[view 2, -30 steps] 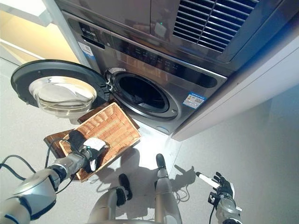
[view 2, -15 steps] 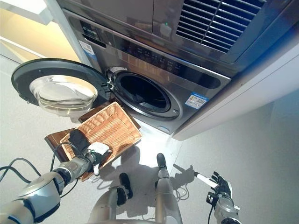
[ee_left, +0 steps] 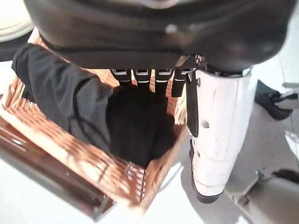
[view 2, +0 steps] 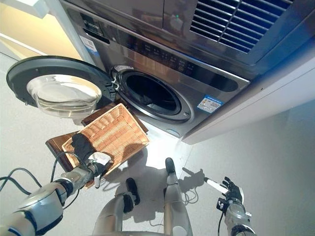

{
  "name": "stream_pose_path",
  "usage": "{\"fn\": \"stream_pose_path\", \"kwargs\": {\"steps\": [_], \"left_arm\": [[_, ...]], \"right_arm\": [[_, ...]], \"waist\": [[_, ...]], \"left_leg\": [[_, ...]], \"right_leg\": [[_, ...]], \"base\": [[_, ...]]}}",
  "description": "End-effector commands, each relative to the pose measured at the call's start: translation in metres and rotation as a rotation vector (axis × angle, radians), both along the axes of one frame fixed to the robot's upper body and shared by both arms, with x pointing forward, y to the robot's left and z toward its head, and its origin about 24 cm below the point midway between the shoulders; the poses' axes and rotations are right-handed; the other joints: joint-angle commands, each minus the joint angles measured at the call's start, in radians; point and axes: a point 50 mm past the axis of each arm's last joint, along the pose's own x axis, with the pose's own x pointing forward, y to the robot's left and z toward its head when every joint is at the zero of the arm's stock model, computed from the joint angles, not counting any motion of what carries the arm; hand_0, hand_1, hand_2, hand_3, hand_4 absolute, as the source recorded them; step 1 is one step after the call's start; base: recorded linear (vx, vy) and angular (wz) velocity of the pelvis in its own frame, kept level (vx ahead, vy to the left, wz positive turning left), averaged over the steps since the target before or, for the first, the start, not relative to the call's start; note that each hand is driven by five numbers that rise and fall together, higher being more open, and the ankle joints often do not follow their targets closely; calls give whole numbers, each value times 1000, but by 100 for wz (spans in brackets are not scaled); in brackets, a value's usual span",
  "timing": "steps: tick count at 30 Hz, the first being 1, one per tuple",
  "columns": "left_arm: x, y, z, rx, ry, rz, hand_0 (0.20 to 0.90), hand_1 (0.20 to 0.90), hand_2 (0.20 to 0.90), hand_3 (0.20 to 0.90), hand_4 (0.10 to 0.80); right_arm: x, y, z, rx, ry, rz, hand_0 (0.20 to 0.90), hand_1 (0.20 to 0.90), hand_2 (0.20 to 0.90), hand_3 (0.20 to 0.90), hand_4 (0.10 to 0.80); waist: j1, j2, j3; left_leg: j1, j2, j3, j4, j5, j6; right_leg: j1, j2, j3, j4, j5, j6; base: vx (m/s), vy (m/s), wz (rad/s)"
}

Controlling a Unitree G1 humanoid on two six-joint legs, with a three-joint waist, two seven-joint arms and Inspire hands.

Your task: Pick up the clothes and place them into the washing machine

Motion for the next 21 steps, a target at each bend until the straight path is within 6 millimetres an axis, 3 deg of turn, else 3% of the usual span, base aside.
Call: {"fn": "stream_pose_path", "kwargs": {"steps": [1,12,21], "left_arm": [[-13,36,3,33,-15,133,900,900,900,900,800],[-39,84,7,125,-14,271,900,900,900,900,800],[-42,103,17,158,-50,315,900,900,900,900,800]], "right_arm": [[6,-29,19,-106,-40,-18,900,900,900,900,800],[6,-31,19,-96,-46,-29,900,900,900,900,800],[7,-30,19,-86,-51,-26,900,900,900,900,800]], "waist": [[-4,11,25],[12,11,17],[21,13,10]], "left_leg": [[-89,27,-79,11,-16,-60],[-86,21,-84,12,-19,-57],[-75,18,-88,2,-18,-57]], "right_leg": [[37,21,0,-3,-54,-77],[41,17,-1,-3,-58,-79],[45,14,-2,-4,-60,-79]], "base": [[0,0,0],[0,0,0],[0,0,0]]}}
